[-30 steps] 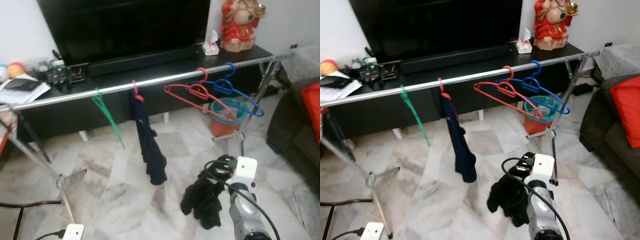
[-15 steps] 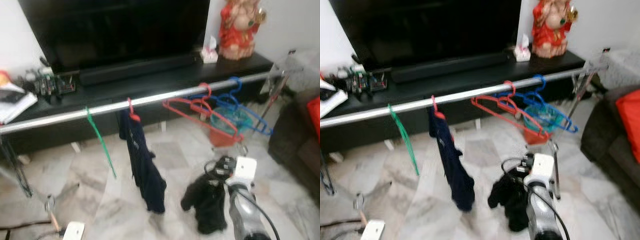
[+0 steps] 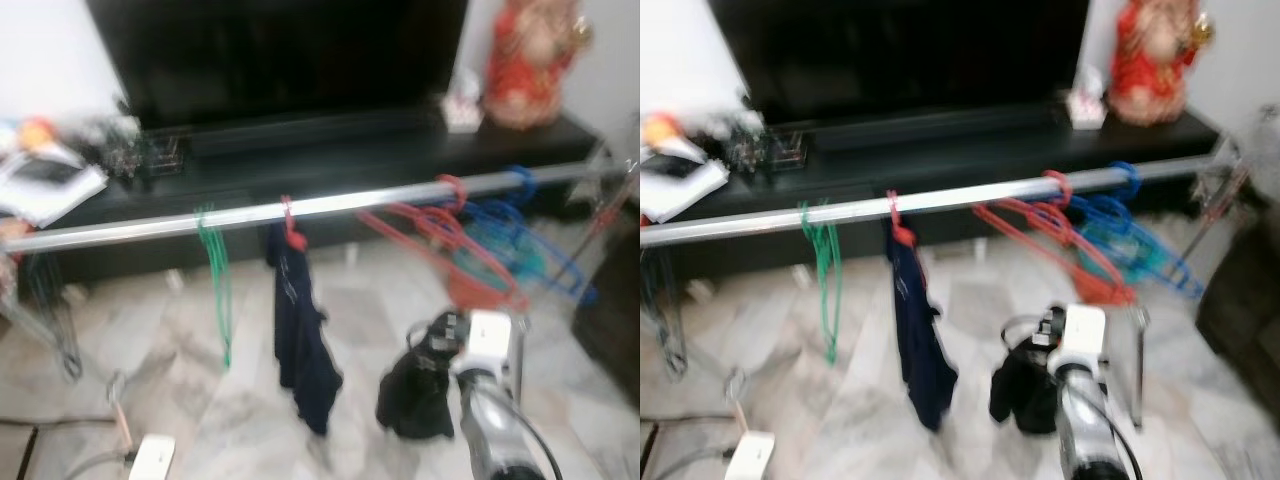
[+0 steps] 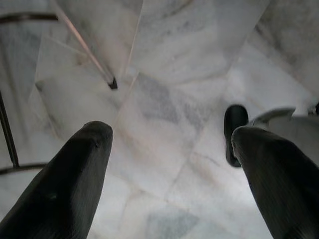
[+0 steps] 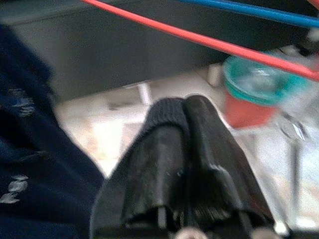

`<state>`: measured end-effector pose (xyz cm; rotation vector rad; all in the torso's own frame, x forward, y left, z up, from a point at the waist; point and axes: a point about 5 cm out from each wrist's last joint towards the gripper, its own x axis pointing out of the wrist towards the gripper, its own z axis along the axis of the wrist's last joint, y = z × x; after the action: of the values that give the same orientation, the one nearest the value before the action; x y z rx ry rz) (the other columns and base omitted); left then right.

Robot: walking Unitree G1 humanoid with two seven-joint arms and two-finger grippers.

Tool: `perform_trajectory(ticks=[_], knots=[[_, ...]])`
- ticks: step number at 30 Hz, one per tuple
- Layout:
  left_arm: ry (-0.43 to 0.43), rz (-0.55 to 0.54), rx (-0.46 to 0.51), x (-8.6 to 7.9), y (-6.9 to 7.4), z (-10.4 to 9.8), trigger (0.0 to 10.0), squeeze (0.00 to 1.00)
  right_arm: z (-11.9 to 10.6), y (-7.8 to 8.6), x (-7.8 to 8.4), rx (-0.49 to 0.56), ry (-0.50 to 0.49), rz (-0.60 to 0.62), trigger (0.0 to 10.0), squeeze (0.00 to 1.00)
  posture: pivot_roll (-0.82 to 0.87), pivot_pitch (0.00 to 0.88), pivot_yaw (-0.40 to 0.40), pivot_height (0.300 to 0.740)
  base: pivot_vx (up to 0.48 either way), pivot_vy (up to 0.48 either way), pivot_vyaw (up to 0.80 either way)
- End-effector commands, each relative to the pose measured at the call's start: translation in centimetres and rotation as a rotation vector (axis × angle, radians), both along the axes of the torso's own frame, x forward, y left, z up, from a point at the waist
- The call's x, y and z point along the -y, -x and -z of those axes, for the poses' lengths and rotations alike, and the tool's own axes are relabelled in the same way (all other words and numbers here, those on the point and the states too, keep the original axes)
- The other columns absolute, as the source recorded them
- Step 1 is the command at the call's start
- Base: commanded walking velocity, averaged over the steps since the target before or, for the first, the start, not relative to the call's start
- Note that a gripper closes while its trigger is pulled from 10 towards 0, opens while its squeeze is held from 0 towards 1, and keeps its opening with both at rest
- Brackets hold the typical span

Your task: Hang hanger

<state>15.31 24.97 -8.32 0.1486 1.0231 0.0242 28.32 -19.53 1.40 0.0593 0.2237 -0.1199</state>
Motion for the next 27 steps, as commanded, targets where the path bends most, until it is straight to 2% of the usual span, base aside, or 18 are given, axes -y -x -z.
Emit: perform_trajectory(ticks=[1,21,25,27], knots=[[-0.004,0.020,-0.004,0.1,-0.1,0.0,10.0,0.00,-0.5,-0.3,0.2,0.026,-0.005,0.008,10.0,0.00,-0.02,0.000,0.053,0.740,0.000,-0.326,0.00],[-0.009,0.019,-0.003,0.0,-0.1,0.0,10.0,0.00,-0.2,-0.3,-0.7,0.013,-0.025,-0.046,10.0,0.00,-0.02,0.000,0.053,0.740,0.000,-0.324,0.00],[-0.019,0.010,-0.005,0.0,-0.1,0.0,10.0,0.00,-0.2,-0.3,-0.8,0.013,-0.018,-0.065,10.0,0.00,-0.02,0.000,0.052,0.740,0.000,-0.062,0.00],[-0.025,0.010,-0.002,-0.1,-0.1,0.0,10.0,0.00,-0.3,-0.3,-1.0,0.020,-0.011,-0.085,10.0,0.00,-0.02,0.000,0.051,0.740,0.000,0.000,0.71]])
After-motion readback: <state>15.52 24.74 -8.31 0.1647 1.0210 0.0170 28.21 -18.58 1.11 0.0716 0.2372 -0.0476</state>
